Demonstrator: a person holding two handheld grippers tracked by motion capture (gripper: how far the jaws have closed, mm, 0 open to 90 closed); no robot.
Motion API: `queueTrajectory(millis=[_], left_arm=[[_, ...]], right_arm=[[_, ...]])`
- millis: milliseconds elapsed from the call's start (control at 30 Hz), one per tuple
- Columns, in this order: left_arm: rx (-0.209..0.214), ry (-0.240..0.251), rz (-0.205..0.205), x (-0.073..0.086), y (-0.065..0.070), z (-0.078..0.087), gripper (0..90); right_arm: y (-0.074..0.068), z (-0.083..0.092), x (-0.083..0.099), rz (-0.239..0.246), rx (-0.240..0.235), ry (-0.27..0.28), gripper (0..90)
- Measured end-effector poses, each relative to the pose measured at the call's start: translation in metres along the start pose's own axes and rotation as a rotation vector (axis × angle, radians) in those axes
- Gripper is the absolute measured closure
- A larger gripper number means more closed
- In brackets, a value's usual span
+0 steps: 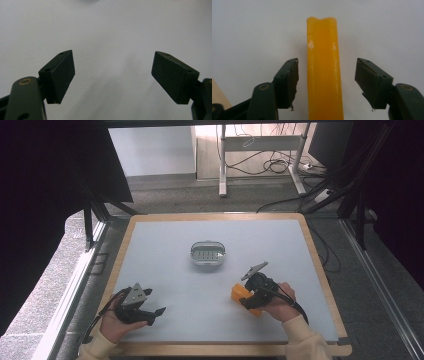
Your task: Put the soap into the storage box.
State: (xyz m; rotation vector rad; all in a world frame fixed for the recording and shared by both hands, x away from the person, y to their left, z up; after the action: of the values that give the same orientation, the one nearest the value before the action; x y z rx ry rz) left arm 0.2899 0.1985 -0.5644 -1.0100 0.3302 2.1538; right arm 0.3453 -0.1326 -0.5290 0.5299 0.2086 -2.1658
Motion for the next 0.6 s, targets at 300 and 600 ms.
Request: queueTrajectory(millis=[300,600], left_arm=[[-0.002,0.002,-0.001,0.0,0.0,0.0,18.9],[-0.004,0.004,0.0,0.001,-0.002,0.001,18.9]], right_arm=[[-0.002,-0.018,0.004,0.011,-0.026,-0.092,56.7],[-0.002,-0.019,0.005,0.003,-0.042,-0.111,61.6]])
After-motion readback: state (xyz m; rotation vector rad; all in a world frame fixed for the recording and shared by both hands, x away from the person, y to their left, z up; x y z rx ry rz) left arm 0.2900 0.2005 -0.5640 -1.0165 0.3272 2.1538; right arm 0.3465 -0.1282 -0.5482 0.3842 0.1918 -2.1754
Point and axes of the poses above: each handheld gripper's, and its own axes: z roughly backward along the jaws, x roughly out of its underside, y roughly to its right, the point moved 7 cm from there along -z, roughly forward along the jaws, and after that the axes turned 1 degree about -x, right-handed, at the moved point
